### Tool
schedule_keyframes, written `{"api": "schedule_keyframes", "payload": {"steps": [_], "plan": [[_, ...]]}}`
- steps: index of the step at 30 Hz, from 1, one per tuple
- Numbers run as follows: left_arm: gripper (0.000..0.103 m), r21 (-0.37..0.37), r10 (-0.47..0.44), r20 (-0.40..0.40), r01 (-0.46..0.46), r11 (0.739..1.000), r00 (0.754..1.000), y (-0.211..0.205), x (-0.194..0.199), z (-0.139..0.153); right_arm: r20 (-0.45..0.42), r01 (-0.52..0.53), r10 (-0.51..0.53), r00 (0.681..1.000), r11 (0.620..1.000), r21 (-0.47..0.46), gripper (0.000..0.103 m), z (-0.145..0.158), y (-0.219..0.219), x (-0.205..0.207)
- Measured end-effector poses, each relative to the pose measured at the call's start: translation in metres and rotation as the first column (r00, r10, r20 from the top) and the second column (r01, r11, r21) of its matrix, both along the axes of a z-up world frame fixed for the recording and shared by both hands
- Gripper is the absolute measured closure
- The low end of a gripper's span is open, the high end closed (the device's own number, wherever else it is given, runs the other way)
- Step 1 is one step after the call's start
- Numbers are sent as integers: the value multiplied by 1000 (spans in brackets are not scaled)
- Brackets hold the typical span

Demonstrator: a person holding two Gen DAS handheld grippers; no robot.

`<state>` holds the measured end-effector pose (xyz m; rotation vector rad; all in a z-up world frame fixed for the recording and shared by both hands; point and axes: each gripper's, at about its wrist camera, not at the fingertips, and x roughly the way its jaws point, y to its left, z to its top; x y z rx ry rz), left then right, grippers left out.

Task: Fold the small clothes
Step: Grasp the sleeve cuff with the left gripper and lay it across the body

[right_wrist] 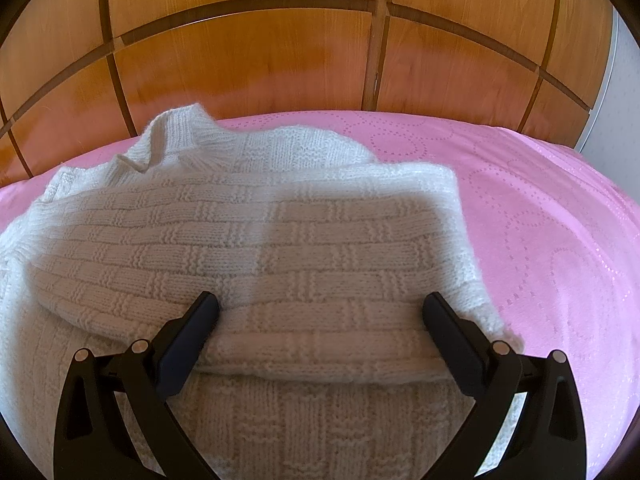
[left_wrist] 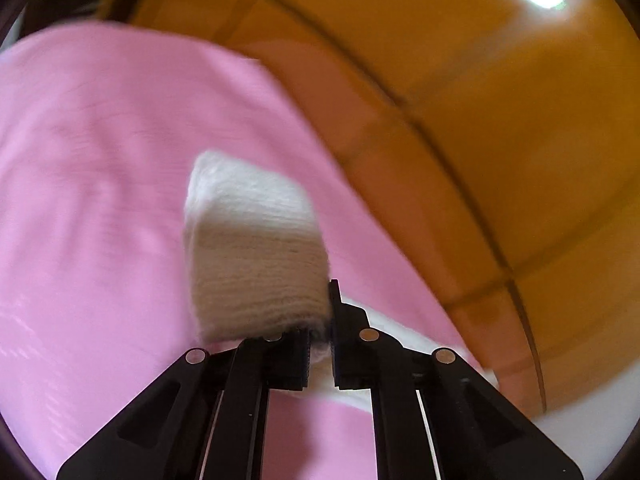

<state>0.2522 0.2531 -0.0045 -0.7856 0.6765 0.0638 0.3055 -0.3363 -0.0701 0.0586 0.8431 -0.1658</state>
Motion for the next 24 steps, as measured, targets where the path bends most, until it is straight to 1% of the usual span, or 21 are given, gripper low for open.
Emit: {"api": "schedule_keyframes", "payload": {"steps": [1,3,4,6,8,9,10,12,14,15,16,17,18,19,20,22,24], "plan": [[96,28,-64,22,64,998,998,-28,2,9,0,-1,1,1000,1000,-1,2,0,0,1],[96,43,-141,44,139,989,989,-68,11,16,1,0,0,1000,1000,-3,2,0,0,1],[96,45,-210,54,208,977,976,-98,14,20,1,0,0,1000,1000,-3,2,0,1,1],[96,62,-280,58,276,959,958,-131,14,22,2,0,1,1000,1000,-4,2,0,1,1],[96,78,-356,41,352,933,934,-173,19,17,3,-1,1,1000,1000,-2,2,0,0,1],[96,82,-390,20,387,918,921,-196,22,12,3,0,0,1000,1000,0,2,0,0,1],[96,85,-405,9,403,911,914,-210,25,9,4,0,0,1000,1000,1,2,0,0,0],[96,103,-454,-18,453,885,891,-244,28,0,5,1,-1,1000,1000,2,2,1,0,0],[96,129,-475,-45,476,870,879,-266,36,-7,5,1,-1,1000,1000,5,2,1,-1,-1],[94,144,-484,-63,488,861,873,-274,38,-10,6,1,-1,1000,1000,8,2,1,-2,-1],[83,164,-501,-88,508,846,861,-285,36,-14,7,1,-1,1000,1000,11,2,1,-3,-1],[68,175,-512,-96,521,835,854,-290,29,-17,8,1,-1,1000,1000,14,2,1,-4,-1],[59,183,-517,-98,526,830,850,-291,29,-17,8,1,-1,1000,1000,18,2,1,-4,-1],[46,195,-524,-92,531,825,847,-290,22,-18,9,0,-1,1000,1000,23,2,1,-5,-2],[44,209,-528,-86,533,820,845,-292,17,-17,9,0,0,1000,1000,24,2,1,-6,-2],[44,238,-531,-84,534,811,843,-293,9,-19,8,-1,1,1000,1000,26,2,2,-6,-1],[44,269,-524,-82,525,808,848,-288,-4,-22,4,-2,2,1000,999,36,2,3,-7,-2]]}}
